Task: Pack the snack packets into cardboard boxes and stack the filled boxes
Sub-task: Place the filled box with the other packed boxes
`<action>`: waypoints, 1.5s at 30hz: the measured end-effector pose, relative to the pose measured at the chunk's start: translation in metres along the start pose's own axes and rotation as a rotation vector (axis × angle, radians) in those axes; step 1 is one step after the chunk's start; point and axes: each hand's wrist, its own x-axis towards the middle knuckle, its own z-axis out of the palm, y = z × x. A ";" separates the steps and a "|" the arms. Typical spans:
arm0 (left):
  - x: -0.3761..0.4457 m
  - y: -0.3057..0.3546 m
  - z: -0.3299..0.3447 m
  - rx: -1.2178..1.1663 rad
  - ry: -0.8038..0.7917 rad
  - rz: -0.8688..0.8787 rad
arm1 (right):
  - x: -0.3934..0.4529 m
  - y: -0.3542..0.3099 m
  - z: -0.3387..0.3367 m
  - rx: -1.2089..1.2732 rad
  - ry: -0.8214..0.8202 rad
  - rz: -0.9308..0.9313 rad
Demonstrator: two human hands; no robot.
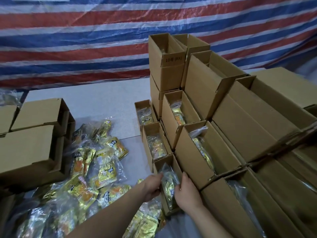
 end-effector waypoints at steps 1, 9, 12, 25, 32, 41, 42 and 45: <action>0.001 -0.003 -0.006 -0.037 -0.015 0.000 | -0.001 -0.002 -0.001 -0.009 0.022 -0.037; -0.008 -0.029 -0.067 0.318 0.150 0.163 | -0.010 -0.040 0.004 -0.078 0.105 -0.422; -0.017 -0.050 -0.084 0.387 0.182 0.161 | -0.009 -0.052 0.016 -0.078 0.060 -0.450; -0.067 -0.066 -0.173 0.191 0.450 0.304 | -0.005 -0.115 0.079 -0.146 -0.225 -0.491; -0.072 -0.048 -0.212 0.335 0.648 0.398 | 0.001 -0.127 0.089 -0.200 -0.306 -0.502; -0.061 0.016 -0.329 1.090 1.116 0.244 | 0.019 -0.181 0.096 -0.211 -0.344 -0.577; -0.058 0.020 -0.340 1.110 1.098 0.186 | 0.020 -0.186 0.096 -0.215 -0.349 -0.583; -0.047 0.026 -0.362 1.149 1.035 0.068 | 0.021 -0.198 0.096 -0.218 -0.357 -0.589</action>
